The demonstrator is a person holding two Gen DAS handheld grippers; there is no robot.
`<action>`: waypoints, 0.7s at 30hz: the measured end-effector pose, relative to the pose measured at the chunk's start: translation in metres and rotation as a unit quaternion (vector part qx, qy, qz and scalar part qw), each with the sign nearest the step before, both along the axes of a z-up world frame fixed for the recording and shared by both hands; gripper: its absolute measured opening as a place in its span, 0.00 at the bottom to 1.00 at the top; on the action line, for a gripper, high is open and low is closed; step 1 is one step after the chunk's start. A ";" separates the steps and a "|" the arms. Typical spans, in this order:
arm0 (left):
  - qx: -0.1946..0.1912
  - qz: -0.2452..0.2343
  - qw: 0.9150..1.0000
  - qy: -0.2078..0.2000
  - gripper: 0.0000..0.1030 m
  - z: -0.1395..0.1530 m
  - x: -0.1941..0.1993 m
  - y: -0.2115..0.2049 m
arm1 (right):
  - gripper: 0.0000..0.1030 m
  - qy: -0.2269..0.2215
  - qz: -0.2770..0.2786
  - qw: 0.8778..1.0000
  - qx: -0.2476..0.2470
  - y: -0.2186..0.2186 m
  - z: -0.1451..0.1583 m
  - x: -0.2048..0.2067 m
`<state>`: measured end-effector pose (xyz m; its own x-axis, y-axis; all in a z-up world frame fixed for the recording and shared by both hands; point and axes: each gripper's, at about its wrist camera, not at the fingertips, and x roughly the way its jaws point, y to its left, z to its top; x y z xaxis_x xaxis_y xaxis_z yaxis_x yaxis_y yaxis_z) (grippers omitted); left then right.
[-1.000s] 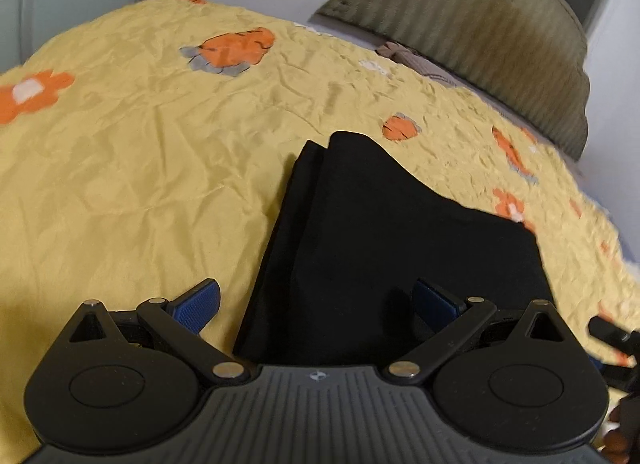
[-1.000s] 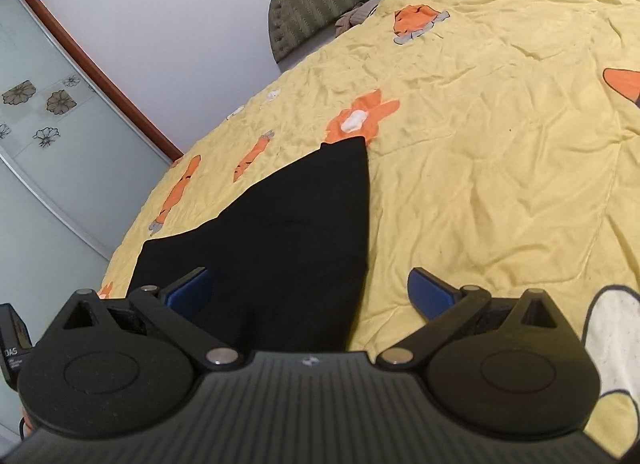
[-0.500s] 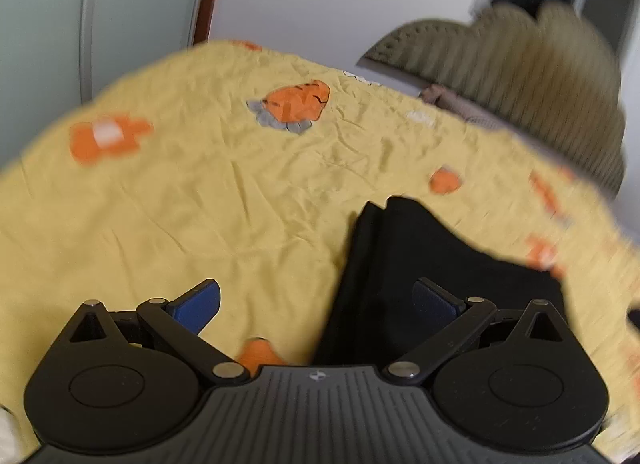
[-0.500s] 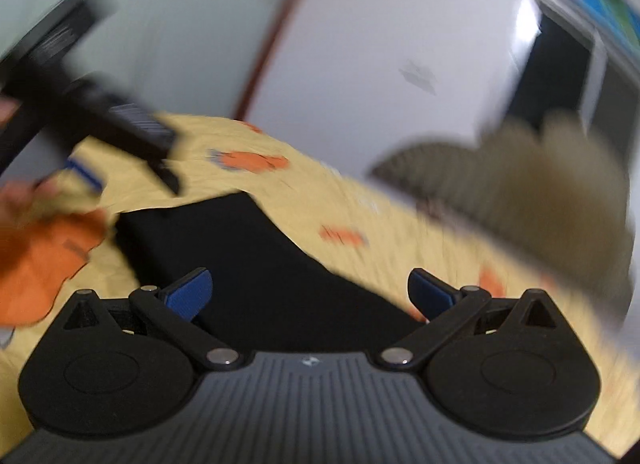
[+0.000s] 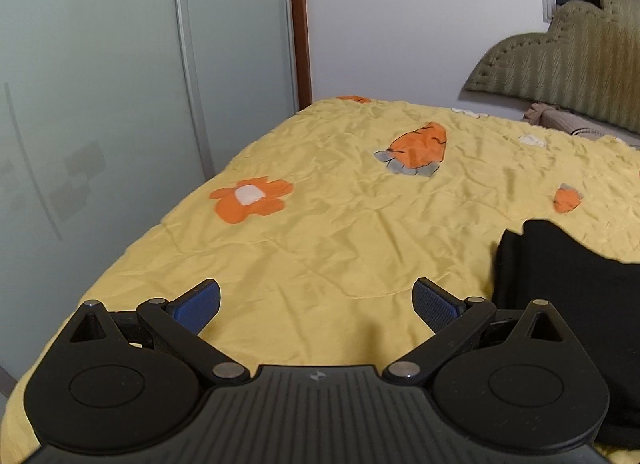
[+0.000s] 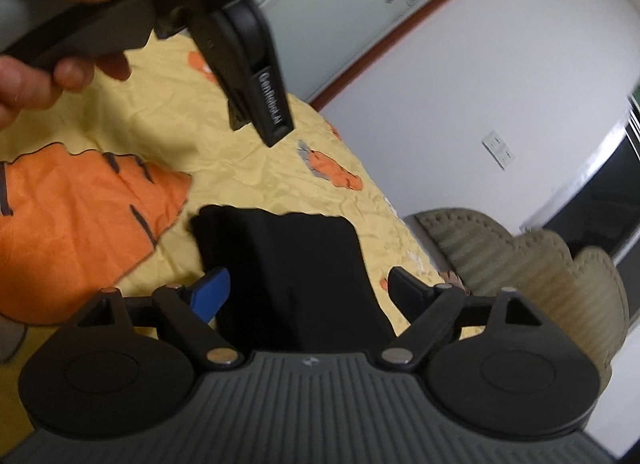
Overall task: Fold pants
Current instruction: 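Grasp the folded trouser edge with the right tool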
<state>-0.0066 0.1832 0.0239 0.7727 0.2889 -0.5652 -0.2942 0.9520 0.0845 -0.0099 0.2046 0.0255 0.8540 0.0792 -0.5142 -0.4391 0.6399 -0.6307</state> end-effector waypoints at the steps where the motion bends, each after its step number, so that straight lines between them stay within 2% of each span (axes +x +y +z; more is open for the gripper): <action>1: 0.004 0.001 1.000 0.001 1.00 -0.001 -0.001 0.000 | 0.82 0.004 0.004 1.000 -0.002 0.003 -0.002 0.002; 12: 0.032 0.014 0.999 0.002 1.00 -0.008 -0.002 0.006 | 0.83 0.049 -0.009 0.999 -0.019 0.013 -0.024 0.026; 15: 0.033 0.012 0.999 0.003 1.00 -0.009 -0.003 0.007 | 0.83 0.041 -0.023 0.999 -0.028 0.012 -0.026 0.027; 21: 0.022 0.009 1.000 0.012 1.00 -0.012 -0.001 0.009 | 0.81 -0.006 -0.004 0.998 -0.066 0.020 -0.033 0.020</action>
